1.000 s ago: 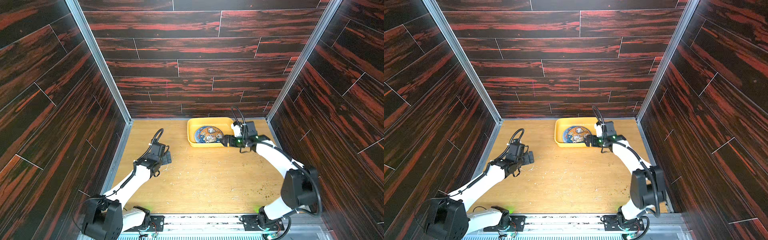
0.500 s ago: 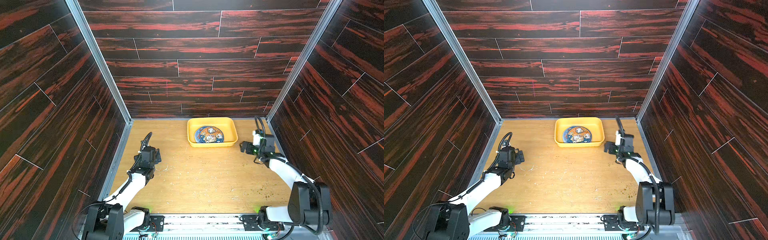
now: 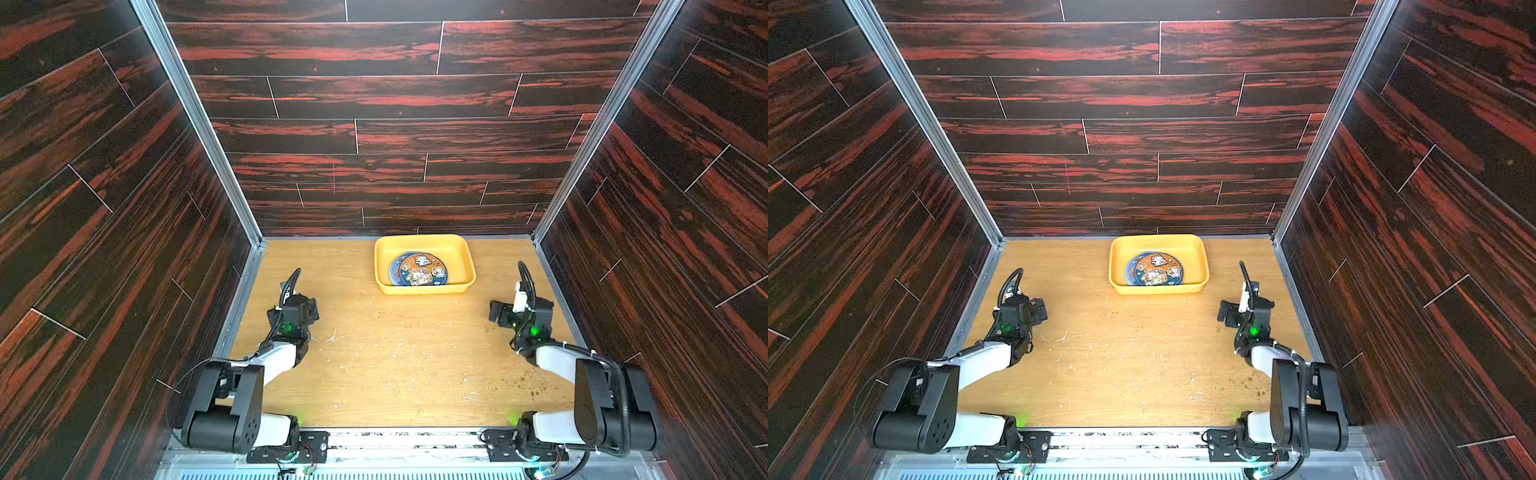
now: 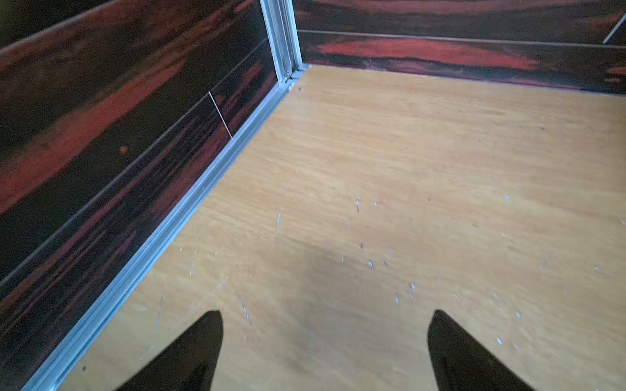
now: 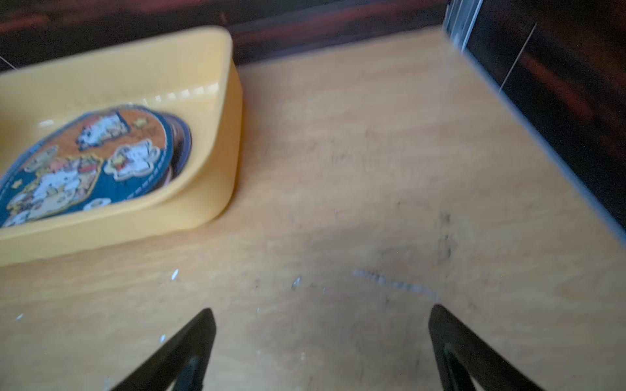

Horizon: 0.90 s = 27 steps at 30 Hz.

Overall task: Put the coasters into the storage box
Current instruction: Reset both arms

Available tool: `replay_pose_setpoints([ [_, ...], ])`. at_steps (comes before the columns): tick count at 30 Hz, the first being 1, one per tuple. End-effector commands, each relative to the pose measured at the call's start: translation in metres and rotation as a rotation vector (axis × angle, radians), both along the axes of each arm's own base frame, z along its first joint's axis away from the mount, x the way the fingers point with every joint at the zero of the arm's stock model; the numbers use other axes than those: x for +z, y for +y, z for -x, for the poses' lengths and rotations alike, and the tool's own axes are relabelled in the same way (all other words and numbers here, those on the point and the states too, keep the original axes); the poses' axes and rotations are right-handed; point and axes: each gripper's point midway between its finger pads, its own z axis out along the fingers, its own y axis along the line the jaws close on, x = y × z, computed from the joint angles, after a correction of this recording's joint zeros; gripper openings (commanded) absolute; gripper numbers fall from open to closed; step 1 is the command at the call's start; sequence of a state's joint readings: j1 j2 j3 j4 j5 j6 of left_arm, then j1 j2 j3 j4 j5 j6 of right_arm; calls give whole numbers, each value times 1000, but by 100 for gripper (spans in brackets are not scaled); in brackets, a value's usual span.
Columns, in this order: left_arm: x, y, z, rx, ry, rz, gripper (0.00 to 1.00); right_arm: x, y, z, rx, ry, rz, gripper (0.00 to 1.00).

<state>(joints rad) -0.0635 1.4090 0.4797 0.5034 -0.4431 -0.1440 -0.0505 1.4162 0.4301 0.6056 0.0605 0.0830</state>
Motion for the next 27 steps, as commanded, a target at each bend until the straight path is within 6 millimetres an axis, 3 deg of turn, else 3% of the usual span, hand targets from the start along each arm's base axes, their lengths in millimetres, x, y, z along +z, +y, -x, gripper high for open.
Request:
replay_pose_setpoints([
  [1, 15, 2, -13, -23, -72, -28, 96, 32, -3, -19, 15, -185, 54, 99],
  [8, 2, 8, -19, -16, -97, 1, 96, 27, -3, -14, 23, -241, 30, 99],
  [13, 0, 10, -16, -11, -114, 17, 96, 24, -3, -5, 20, -285, 35, 99],
  [27, -1, 11, -16, -11, -111, 22, 99, 24, -9, -6, -35, -285, 60, 98],
])
